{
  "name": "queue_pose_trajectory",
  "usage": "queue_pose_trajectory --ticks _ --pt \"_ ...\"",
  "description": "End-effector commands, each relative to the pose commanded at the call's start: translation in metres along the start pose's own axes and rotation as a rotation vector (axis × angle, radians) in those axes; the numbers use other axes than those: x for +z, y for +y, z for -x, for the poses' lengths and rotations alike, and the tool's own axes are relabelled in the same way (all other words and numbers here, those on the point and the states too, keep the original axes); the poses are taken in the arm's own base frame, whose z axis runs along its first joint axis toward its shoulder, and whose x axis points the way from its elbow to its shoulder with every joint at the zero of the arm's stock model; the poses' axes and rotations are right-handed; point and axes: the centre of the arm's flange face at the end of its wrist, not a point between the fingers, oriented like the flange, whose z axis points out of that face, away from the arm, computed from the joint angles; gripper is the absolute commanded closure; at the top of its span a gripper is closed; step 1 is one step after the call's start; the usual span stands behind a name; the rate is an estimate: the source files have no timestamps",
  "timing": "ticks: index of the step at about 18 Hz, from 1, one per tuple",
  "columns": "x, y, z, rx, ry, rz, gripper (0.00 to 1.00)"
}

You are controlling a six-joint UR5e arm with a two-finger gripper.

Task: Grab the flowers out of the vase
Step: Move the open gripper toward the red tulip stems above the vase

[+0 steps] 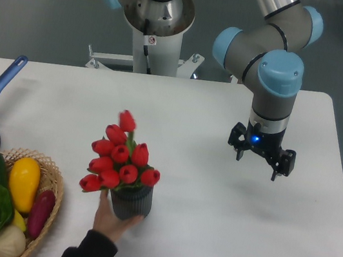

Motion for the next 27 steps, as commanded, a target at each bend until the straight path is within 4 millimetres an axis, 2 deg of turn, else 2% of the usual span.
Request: queue_pose_trajectory --ticks 4,6,8,10,13,16,19,21,27 --pt "-0.001 0.002 0.001 -0.007 -0.001 -0.006 0.0" --pt "0.004 0.002 -0.005 -0.014 0.011 -0.01 0.0" --pt "0.015 -0.002 -0.021 -0.011 0.051 -0.046 0.0" --pt "0.01 -0.004 -0.029 0.002 0.061 -0.078 0.0" --pt "0.015 -0.02 -0.068 0.05 0.101 -0.075 0.0" --pt "-0.005 -0.031 -0.088 0.075 0.09 -0.108 0.0" --pt "-0.034 -0.056 -0.102 0.086 0.127 -0.302 0.0" --pt "-0.048 -0.062 -0.106 0.093 0.134 -0.37 0.0" --pt "-0.072 -0.076 -0.112 0.104 0.189 -0.582 0.0"
